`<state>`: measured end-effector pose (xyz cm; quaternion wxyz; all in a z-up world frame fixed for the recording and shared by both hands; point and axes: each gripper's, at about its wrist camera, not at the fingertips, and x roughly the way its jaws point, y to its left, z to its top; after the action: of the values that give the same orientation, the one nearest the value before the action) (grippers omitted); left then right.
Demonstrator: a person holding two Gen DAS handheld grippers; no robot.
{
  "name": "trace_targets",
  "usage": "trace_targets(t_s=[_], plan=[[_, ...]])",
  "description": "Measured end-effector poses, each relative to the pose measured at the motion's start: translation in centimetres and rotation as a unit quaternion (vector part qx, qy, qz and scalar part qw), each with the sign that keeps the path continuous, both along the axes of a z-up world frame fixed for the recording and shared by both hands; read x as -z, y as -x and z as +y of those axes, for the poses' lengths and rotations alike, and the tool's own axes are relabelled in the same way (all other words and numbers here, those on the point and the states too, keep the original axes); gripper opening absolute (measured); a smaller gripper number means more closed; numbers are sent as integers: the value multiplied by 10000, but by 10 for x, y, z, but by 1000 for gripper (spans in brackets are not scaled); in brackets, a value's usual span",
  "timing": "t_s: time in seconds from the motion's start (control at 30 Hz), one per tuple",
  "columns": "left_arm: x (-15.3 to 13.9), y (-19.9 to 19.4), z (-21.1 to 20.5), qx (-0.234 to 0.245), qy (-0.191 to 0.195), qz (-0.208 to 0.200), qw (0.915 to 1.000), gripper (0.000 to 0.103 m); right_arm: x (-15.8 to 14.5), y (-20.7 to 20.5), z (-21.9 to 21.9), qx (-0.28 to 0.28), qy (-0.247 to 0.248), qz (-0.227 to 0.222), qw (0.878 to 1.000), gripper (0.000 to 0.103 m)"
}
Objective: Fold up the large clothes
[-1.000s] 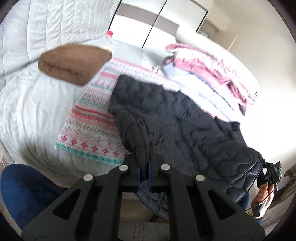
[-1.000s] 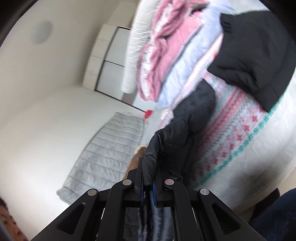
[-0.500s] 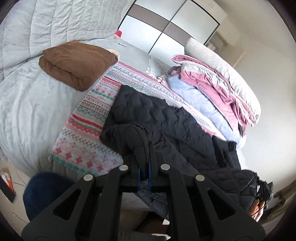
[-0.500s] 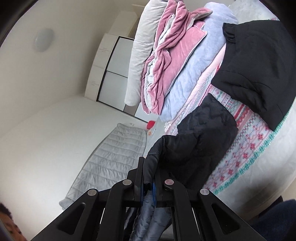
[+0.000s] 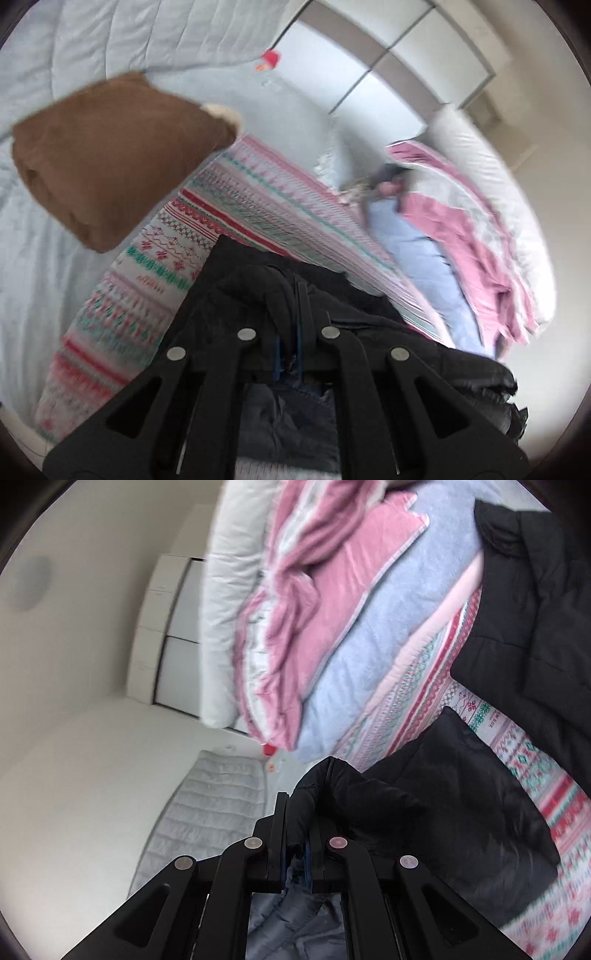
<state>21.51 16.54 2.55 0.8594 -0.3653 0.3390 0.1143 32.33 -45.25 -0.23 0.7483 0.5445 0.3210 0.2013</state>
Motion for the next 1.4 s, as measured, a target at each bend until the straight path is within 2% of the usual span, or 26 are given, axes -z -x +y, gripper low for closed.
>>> trace_targets(t_s=[0.07, 0.17, 0.23, 0.27, 0.33, 0.37, 0.43, 0.47, 0.5, 0.53, 0.6, 0.67, 0.7, 0.8, 0.9, 1.0, 1.03, 1.07, 1.1, 1.13, 1.17, 1.2, 1.23, 1.37, 1.4], plan=[[30, -40, 4, -73, -99, 421, 9990, 8, 30, -41, 9, -62, 72, 408, 9991, 6], [71, -79, 6, 0, -212, 1090, 9938, 10, 76, -79, 22, -228, 388, 976, 9942, 9], [83, -96, 8, 144, -277, 1282, 9913, 17, 103, -94, 26, -279, 542, 1422, 9880, 11], [85, -102, 10, 240, -301, 1317, 9905, 17, 111, -101, 26, -284, 549, 1531, 9863, 12], [83, -113, 11, 402, -321, 1326, 9898, 24, 119, -114, 23, -344, 749, 1613, 9835, 15], [82, -115, 13, 458, -307, 1289, 9901, 26, 118, -120, 21, -384, 937, 1600, 9819, 21], [80, -115, 18, 531, -211, 1214, 9910, 40, 113, -124, 13, -341, 1315, 1511, 9791, 38], [78, -117, 23, 522, -139, 1164, 9917, 45, 107, -123, 6, -225, 1549, 1464, 9768, 56], [75, -114, 28, 461, -102, 1072, 9931, 53, 104, -123, 1, -120, 1729, 1437, 9743, 64], [70, -112, 34, 342, -141, 981, 9945, 60, 97, -122, -8, 49, 2070, 1362, 9688, 64], [63, -107, 45, 114, -207, 815, 9964, 66, 89, -124, -15, 161, 2668, 1148, 9567, 64], [63, -101, 55, -22, -132, 703, 9974, 67, 83, -126, -9, -12, 3169, 870, 9445, 64], [68, -100, 56, -8, -62, 770, 9970, 67, 81, -129, -3, -191, 3332, 705, 9400, 64], [85, -107, 52, 262, 90, 1024, 9944, 67, 76, -133, 26, -763, 3644, 213, 9279, 64], [92, -113, 38, 443, -92, 1118, 9927, 67, 76, -142, 59, -1320, 3958, -239, 9085, 64], [103, -126, 20, 698, -383, 1346, 9877, 67, 90, -154, 82, -1682, 4093, -196, 8965, 64], [108, -128, 17, 704, -472, 1427, 9861, 67, 98, -160, 91, -1793, 4135, -114, 8926, 64], [111, -130, 14, 713, -593, 1475, 9847, 66, 102, -162, 97, -1881, 4162, -107, 8895, 59], [112, -133, 10, 732, -779, 1514, 9827, 52, 105, -164, 103, -1932, 4229, -113, 8853, 37], [112, -135, 6, 733, -969, 1577, 9800, 30, 108, -166, 109, -1969, 4331, -110, 8795, 21], [111, -136, 4, 738, -1117, 1612, 9778, 18, 109, -166, 110, -1958, 4381, -81, 8773, 9], [108, -137, 3, 751, -1182, 1573, 9776, 11, 107, -165, 111, -1890, 4422, -88, 8767, 7], [105, -137, 3, 724, -1255, 1496, 9781, 9, 100, -163, 111, -1740, 4468, -218, 8773, 6], [73, -144, 1, 660, -1517, 756, 9833, 8, 68, -158, 101, -1068, 4384, -536, 8908, 4], [68, -148, -3, 665, -1622, 635, 9825, 8, 60, -158, 100, -924, 4388, -590, 8919, 4]])
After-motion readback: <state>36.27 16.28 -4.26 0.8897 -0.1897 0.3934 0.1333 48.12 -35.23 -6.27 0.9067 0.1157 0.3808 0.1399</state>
